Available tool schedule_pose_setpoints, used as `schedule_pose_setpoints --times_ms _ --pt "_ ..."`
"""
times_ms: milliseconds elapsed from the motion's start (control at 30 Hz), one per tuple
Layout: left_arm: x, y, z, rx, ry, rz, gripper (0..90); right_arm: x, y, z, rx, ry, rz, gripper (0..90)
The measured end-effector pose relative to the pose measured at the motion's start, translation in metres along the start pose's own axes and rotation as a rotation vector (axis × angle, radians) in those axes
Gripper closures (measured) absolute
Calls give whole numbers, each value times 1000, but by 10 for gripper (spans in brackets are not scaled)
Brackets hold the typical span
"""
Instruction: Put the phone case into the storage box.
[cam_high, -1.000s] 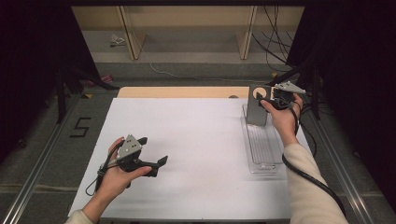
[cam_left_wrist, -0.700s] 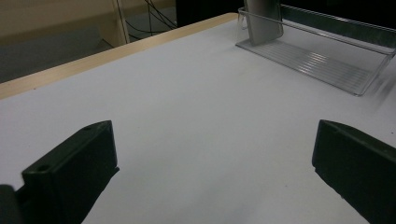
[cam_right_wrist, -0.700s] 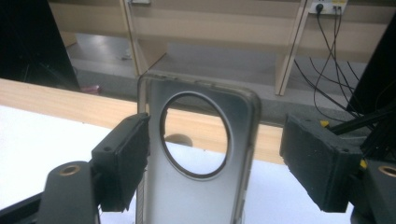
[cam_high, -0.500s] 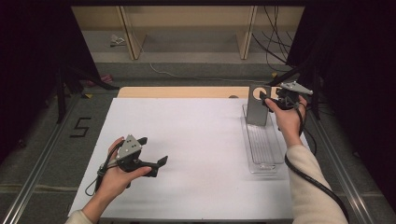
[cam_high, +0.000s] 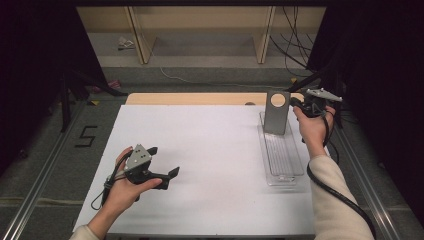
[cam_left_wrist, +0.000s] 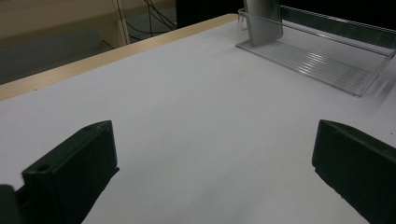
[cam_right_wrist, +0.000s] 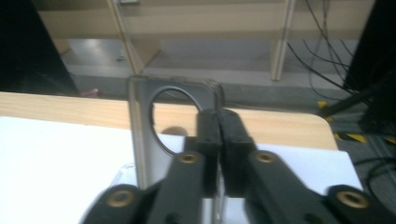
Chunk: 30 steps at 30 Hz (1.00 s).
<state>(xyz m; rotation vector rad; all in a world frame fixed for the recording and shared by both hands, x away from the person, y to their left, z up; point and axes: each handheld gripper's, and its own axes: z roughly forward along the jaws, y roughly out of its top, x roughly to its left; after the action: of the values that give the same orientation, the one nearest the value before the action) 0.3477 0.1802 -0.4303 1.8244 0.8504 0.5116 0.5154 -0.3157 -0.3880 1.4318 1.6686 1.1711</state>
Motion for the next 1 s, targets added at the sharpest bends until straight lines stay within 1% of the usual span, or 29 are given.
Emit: schedule_pose_setpoints --times_ms 33,100,267,333,433,700,1000 --pt "0 0 0 0 0 0 0 0 -1 0 9 -13 2 900" --pt "0 0 0 1 -1 0 0 0 -2 1 24 -24 8 900" --pt "0 0 0 0 0 0 0 2 -9 7 69 -39 1 900" --pt "0 0 0 0 0 0 0 2 -11 10 78 -51 -3 900" --pt "0 0 0 1 0 1 0 1 -13 12 91 -51 -4 900" --pt "0 0 0 1 0 1 0 1 -17 16 96 -53 -7 900" --pt "0 0 0 2 0 1 0 1 -22 21 109 -55 -26 900"
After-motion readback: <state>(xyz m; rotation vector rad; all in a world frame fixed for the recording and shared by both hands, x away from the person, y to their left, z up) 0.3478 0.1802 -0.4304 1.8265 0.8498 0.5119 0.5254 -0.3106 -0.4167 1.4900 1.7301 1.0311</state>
